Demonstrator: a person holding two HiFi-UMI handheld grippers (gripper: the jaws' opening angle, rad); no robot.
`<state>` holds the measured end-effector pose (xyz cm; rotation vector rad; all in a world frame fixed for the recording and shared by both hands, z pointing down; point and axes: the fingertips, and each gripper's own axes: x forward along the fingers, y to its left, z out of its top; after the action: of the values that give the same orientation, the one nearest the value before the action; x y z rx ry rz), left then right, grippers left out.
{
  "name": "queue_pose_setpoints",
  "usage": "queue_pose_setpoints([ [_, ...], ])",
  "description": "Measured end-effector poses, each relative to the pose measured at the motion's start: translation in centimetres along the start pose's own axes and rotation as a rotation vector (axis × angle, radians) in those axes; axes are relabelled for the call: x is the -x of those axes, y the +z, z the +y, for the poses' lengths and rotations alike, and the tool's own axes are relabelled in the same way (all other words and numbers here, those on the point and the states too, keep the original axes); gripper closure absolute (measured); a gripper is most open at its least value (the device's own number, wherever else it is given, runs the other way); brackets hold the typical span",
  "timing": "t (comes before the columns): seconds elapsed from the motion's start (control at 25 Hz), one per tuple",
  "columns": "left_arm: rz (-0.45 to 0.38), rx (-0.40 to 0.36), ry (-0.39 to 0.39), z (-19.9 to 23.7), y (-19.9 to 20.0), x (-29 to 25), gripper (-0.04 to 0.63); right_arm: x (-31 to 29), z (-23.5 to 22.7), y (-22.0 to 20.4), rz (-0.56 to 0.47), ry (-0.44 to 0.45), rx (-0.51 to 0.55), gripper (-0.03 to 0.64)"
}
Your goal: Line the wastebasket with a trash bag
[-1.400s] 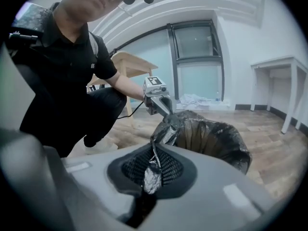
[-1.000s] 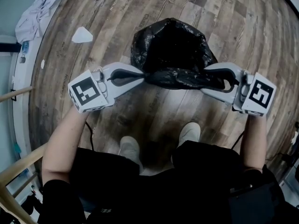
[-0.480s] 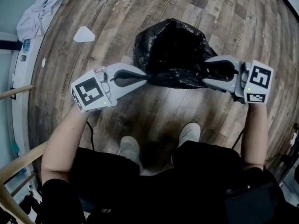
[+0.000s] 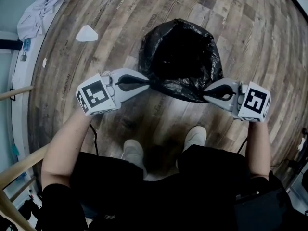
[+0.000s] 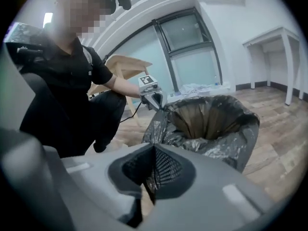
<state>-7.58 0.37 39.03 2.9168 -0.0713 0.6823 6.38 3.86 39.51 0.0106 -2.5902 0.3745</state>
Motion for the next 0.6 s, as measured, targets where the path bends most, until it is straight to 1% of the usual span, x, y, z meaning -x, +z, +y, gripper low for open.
queue_pose_setpoints([
  [0.12,0.033,0.016,-0.001,0.3,-1.8,-0.9,0.588,-0.8,0.3,-1.5,0.001,0.016,-0.032,0.614],
  [0.28,0.057,0.023,0.019,1.0,-3.8,-2.0,0.588,-1.8,-0.1,-3.7,0.056,-0.006,-0.031,0.614],
  [0.44,0.08,0.046,0.079,2.7,-6.0,-2.3,0.588,-2.9,-1.4,-4.6,0.056,-0.045,-0.034,0.614],
  [0.52,0.102,0.066,0.112,3.5,-7.3,-2.5,0.588,-3.5,-2.2,-5.3,0.074,-0.065,-0.046,0.614],
  [0.6,0.114,0.076,0.13,4.0,-8.1,-2.6,0.588,-4.1,-2.7,-5.9,0.083,-0.078,-0.054,0.614],
])
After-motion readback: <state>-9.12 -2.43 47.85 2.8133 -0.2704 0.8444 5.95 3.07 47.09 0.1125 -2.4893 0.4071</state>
